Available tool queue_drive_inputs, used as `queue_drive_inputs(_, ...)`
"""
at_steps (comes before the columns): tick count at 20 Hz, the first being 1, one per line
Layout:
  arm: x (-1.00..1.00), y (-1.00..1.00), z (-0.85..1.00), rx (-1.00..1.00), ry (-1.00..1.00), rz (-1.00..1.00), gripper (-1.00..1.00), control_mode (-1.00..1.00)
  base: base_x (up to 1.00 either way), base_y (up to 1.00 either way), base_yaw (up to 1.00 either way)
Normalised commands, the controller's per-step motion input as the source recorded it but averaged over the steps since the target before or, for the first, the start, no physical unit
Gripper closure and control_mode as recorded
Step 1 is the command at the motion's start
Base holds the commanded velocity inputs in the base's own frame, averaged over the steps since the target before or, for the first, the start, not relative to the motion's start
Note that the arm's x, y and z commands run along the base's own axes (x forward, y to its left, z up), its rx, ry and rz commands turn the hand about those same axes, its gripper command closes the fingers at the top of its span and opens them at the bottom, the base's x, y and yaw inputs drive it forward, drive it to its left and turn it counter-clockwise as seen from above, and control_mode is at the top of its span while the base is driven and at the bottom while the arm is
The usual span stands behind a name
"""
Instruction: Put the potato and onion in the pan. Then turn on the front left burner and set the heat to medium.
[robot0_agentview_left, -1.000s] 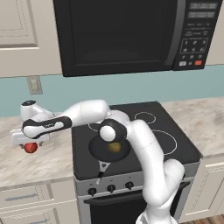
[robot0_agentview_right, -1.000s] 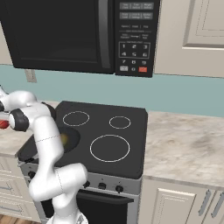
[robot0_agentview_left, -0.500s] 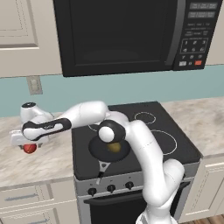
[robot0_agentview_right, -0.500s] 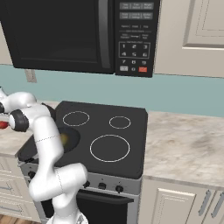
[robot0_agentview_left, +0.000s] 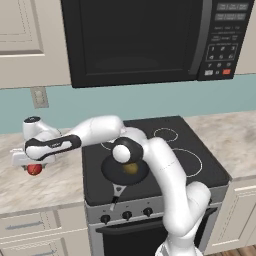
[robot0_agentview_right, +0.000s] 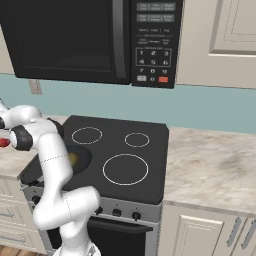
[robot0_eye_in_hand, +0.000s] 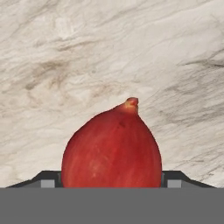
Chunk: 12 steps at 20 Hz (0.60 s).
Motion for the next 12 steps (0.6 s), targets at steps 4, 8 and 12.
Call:
queue_drive_inputs(4,-0.18,-0.2,0.23,0.0,-0.03,0.0,1.0,-1.0,0.0,0.0,0.0)
queue_drive_inputs(8,-0.67,-0.55,0.74,0.01,-0.1,0.0,1.0,-1.0,0.0,0.0,0.0)
queue_drive_inputs(12,-0.73,-0.62,0.64,0.03,-0.1,0.0,1.0,-1.0,0.0,0.0,0.0)
